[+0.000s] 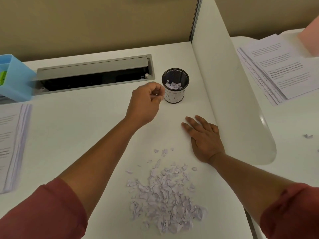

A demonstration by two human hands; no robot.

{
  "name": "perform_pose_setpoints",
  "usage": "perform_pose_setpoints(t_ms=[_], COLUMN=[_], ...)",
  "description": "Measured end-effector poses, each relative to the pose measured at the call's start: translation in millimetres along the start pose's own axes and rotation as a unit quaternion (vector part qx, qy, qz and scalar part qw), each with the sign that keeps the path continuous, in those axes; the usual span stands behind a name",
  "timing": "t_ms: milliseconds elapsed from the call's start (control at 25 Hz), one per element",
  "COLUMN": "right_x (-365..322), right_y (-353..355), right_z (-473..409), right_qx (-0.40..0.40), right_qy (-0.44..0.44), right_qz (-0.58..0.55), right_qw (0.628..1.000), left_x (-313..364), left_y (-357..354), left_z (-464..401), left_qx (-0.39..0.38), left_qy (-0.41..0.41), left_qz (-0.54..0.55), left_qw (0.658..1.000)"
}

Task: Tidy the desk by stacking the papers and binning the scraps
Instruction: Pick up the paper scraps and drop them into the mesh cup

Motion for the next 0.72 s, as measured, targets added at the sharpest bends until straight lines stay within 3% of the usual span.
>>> perform_pose_setpoints(t_ms=[120, 280, 360, 480, 720], right_x=[-0.3, -1.7, -2.1, -2.6, -2.6], right_y=[-0.4, 1.1, 1.9, 1.8, 1.5], right_z=[-0.1, 0.2, 0.9, 1.2, 1.1], right_qx=[-0.001, 0.0, 0.001, 0.004, 0.011], right_qy=[-0.002, -0.001, 0.0, 0.0, -0.001], right_qz=[-0.001, -0.006, -0.007, -0.009, -0.008], right_qw=[1.0, 1.0, 1.0, 1.0, 1.0], left_x=[-33.5, -56.7, -60.0, -61.4, -74.3], left_y=[-9.6, -35.6, -47.9, -52.5, -20.7], left_z=[46.3, 102.6, 121.2, 136.5, 160.9], left_qx=[-0.161, -0.366, -0.387, -0.379, -0.381], left_qy=[0.042, -0.078, -0.133, -0.181, -0.128], left_qz=[-0.12, -0.249, -0.313, -0.368, -0.306], left_qw=[0.979, 0.893, 0.857, 0.829, 0.863])
Point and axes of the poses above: each hand's wrist, its own z-axis away from the middle knuckle, its own y-axis out of the back of the hand, x = y × z, the point moved 4 cm from there along -z, towards the middle knuckle, and after that the axes turned 3 degrees about -y, right-handed, at the moved point
